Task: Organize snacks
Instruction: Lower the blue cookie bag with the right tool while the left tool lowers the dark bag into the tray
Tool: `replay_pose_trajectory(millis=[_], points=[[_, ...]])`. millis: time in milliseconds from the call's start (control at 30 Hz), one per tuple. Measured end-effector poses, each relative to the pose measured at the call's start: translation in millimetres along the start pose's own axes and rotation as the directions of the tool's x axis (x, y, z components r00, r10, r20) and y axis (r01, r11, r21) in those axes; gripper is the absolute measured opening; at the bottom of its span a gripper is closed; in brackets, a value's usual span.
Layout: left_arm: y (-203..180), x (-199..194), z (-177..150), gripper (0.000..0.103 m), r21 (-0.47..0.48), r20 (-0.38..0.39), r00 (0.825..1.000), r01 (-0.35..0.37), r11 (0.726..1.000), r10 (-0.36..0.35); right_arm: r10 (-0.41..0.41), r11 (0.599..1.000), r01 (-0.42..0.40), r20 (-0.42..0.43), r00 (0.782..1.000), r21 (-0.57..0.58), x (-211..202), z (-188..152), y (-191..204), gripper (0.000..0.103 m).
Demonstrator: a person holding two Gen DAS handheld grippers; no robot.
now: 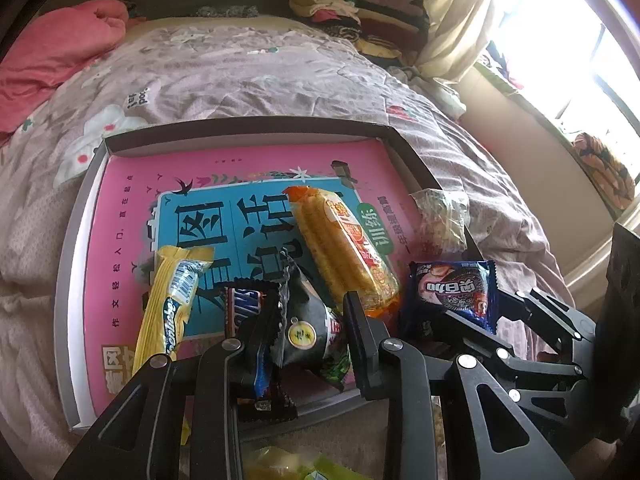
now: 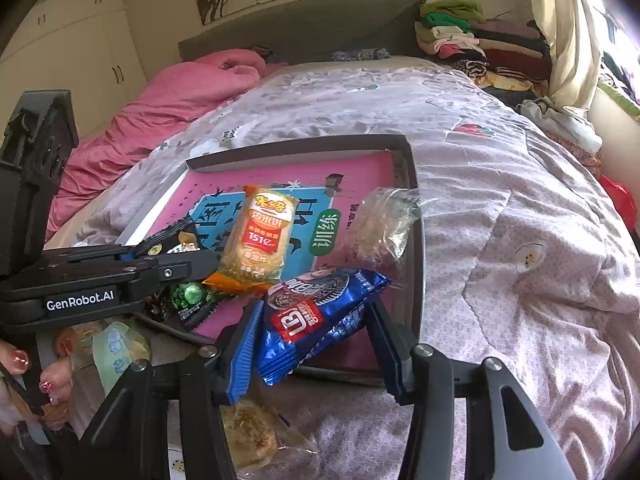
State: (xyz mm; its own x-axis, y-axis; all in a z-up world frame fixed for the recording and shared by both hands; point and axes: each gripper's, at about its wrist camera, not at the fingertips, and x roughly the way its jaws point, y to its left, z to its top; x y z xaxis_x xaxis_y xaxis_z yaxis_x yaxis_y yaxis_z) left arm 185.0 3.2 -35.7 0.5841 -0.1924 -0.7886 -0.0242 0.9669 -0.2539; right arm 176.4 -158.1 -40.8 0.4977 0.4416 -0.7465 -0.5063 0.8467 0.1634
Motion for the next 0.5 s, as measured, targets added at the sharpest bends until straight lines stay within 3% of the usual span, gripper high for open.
replay_pose_trajectory(millis=[500], points=[[2.3,-8.2,-2.3,0.039,0.005,0.000,1.000,-0.027,1.000,0.027,-0.057,0.997,0.058,0.025,0.998,-0.055,-1.7,0.9,5.7,0.053]])
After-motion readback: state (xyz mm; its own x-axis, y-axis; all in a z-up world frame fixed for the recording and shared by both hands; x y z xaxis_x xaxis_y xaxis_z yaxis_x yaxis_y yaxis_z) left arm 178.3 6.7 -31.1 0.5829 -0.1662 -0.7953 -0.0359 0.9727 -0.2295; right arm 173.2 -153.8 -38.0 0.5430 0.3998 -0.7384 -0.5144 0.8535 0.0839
